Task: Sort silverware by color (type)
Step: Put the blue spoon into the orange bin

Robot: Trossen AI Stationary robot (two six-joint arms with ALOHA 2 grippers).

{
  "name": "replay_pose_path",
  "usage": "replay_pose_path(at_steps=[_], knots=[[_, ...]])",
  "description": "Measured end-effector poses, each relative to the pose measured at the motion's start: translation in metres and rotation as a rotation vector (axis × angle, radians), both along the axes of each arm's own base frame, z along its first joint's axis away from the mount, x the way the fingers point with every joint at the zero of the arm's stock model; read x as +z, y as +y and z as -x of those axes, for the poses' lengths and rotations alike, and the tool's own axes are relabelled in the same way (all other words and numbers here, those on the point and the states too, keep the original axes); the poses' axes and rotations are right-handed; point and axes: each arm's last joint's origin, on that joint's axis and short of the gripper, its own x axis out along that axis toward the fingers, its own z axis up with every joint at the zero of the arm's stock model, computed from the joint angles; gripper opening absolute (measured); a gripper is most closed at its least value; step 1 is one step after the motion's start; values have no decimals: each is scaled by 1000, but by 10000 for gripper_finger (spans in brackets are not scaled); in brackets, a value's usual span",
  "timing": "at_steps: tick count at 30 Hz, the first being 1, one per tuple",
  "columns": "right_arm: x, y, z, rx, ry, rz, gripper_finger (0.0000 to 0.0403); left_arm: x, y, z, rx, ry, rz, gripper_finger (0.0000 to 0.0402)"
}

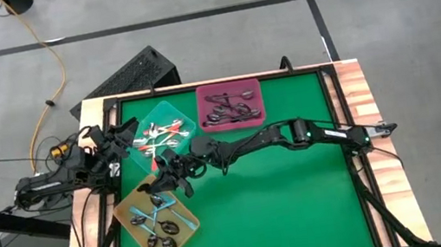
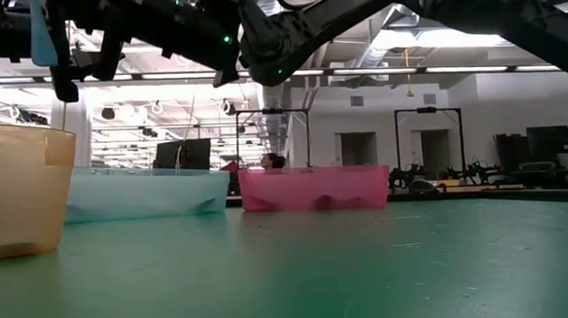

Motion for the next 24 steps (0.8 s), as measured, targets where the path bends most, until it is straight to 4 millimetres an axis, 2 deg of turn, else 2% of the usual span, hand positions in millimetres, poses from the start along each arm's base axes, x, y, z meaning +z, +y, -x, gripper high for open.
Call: replay_pose_path(at_steps=[7, 11, 16, 21, 24], knots=[[-5, 16, -1, -5, 20, 17, 7, 0, 0, 0, 13, -9, 10, 219], [-21, 26, -1, 30, -14, -11, 8, 0, 0, 0, 13, -11, 12, 219], [-45, 13, -10, 42, 40, -138, 8, 1, 0, 1, 9, -27, 24, 219], [-47, 8, -22, 99, 64, -211, 8, 1, 0, 0, 7, -24, 21, 219], [-57, 9, -29, 119, 116, -242, 11, 1, 0, 0, 8, -21, 19, 219]])
